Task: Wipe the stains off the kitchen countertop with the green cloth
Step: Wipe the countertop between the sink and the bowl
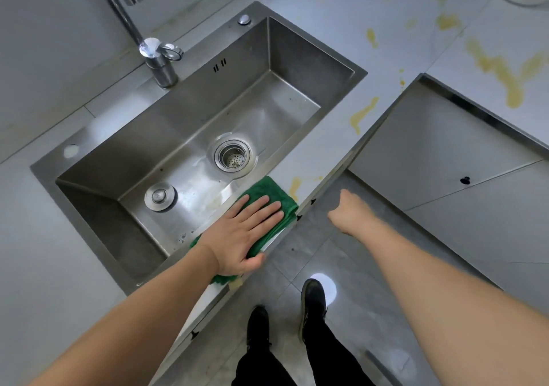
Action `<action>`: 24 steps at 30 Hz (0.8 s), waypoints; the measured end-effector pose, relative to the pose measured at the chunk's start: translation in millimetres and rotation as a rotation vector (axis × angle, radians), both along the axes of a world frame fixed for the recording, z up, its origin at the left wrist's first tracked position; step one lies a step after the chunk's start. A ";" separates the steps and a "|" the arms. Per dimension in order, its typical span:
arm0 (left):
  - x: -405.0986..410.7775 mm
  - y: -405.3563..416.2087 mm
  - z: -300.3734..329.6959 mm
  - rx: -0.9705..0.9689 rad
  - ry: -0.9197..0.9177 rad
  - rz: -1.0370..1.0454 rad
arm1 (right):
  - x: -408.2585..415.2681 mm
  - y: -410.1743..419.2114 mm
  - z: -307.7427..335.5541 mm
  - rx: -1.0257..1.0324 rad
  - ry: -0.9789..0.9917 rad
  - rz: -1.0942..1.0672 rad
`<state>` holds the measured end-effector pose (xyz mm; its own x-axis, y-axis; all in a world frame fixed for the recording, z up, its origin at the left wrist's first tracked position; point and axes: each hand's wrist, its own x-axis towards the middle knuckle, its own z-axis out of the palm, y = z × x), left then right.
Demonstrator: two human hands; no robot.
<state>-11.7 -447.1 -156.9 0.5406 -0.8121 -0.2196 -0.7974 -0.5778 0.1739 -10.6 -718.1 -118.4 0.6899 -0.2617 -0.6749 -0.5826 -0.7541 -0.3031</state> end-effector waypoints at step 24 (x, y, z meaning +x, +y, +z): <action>74.3 -91.1 -4.5 -0.023 -0.051 0.043 | 78.4 -60.1 13.9 -0.336 -0.340 0.773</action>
